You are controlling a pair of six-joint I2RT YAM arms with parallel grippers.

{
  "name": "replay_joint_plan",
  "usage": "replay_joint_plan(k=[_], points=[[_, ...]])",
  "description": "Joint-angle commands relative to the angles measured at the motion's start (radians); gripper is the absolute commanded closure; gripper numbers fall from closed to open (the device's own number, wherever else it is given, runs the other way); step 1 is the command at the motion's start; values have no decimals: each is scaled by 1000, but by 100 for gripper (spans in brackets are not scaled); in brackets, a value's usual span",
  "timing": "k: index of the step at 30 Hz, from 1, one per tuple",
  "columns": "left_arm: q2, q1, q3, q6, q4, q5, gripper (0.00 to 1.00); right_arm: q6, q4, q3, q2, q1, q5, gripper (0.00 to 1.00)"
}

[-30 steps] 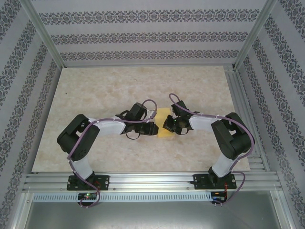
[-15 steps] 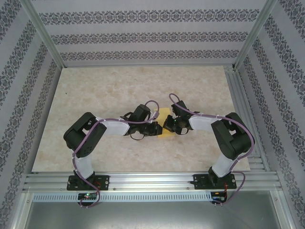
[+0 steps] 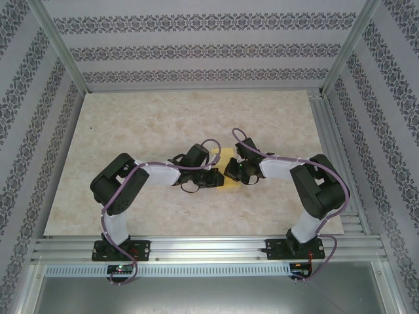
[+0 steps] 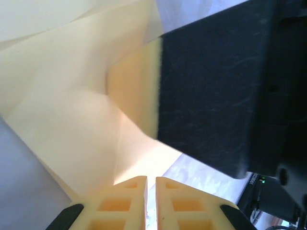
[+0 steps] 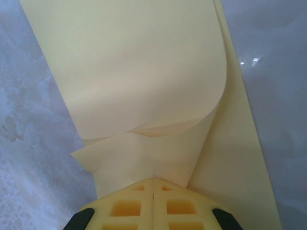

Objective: Fold a paper plane with a square sheet of paper (fold left side to right side)
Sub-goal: Fold the triangle a second time at the center of the table.

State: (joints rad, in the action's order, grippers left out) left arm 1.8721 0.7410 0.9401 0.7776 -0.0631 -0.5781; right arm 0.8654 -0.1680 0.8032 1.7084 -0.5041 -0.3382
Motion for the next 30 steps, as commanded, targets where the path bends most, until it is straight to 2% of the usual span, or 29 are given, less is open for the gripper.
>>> replay_joint_plan(k=[1, 8, 19, 30], points=[[22, 8, 7, -19, 47, 23, 85, -15, -71, -18, 37, -10, 54, 99], [28, 8, -17, -14, 51, 37, 85, -15, -70, -16, 41, -10, 51, 99], [45, 26, -21, -44, 148, 89, 85, -11, -40, -23, 24, -10, 43, 99], [49, 43, -2, -53, 179, 109, 86, -12, 40, -61, -136, 3, -20, 98]])
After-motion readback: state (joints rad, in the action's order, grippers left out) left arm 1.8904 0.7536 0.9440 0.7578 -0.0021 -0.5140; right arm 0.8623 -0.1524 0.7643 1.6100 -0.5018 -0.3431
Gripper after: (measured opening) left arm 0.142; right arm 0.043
